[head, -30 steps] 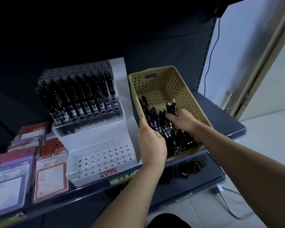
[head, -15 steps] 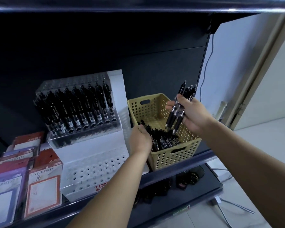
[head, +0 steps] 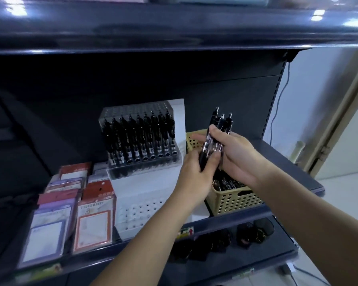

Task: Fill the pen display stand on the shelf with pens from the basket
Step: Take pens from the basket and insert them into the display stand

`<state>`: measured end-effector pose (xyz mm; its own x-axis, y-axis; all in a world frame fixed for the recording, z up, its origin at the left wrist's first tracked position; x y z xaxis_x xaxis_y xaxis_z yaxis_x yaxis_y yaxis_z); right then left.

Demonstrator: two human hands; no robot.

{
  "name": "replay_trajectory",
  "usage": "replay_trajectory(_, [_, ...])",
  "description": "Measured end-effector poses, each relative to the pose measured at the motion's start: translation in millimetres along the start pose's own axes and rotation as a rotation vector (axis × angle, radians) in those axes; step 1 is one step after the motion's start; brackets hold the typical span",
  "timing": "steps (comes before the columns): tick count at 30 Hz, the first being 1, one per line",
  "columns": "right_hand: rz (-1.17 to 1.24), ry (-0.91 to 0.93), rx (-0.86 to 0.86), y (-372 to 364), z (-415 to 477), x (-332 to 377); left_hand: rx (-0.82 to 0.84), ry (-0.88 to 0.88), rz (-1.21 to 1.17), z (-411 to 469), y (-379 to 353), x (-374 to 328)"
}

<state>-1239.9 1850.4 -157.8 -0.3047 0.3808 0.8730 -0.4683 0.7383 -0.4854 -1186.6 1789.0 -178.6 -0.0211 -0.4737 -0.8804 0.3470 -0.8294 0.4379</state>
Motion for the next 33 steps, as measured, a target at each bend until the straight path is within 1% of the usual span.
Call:
replay_trajectory(4, [-0.123, -0.082, 0.042, -30, -10, -28, 0.146, 0.092, -0.244, -27, 19, 14])
replay_trajectory(7, [-0.183, -0.126, 0.091, -55, -16, -46, 0.188, 0.138, -0.301, -42, 37, 22])
replay_trajectory(9, [-0.192, -0.141, 0.118, -71, -16, -55, 0.180, 0.157, -0.345, -49, 48, 30])
replay_trajectory(13, [-0.252, -0.125, 0.117, -91, -13, -71, 0.092, 0.167, -0.332, -61, 73, 45])
replay_trajectory(15, [-0.340, -0.083, 0.100, -98, -12, -76, 0.002, 0.164, -0.325, -66, 90, 52])
replay_trajectory(18, [-0.386, -0.035, 0.079, -107, -11, -82, -0.145, 0.177, -0.306, -71, 120, 68])
replay_trajectory(20, [-0.416, -0.018, 0.069, -110, -9, -84, -0.208, 0.197, -0.288, -74, 136, 78])
replay_trajectory(23, [-0.420, -0.002, 0.042, -114, -6, -84, -0.228, 0.205, -0.255, -78, 147, 86])
replay_trajectory(29, [-0.377, -0.005, -0.006, -120, -4, -92, -0.271, 0.165, -0.110, -84, 162, 98])
replay_trajectory(31, [-0.380, -0.012, -0.021, -121, -5, -93, -0.275, 0.176, -0.117, -85, 164, 104])
replay_trajectory(33, [-0.425, 0.007, -0.034, -123, -4, -87, -0.293, 0.198, -0.175, -86, 167, 108])
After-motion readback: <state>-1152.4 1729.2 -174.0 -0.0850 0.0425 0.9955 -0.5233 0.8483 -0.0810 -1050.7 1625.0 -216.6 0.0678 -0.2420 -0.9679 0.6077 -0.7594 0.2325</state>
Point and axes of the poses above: each hand's wrist, its own z-axis towards the middle knuckle, its own y-axis out of the back of the hand, x = y × z, the point moved 10 cm from there along z, towards the middle knuckle, and after that the axes turned 9 degrees about z, right-handed, at the moved point
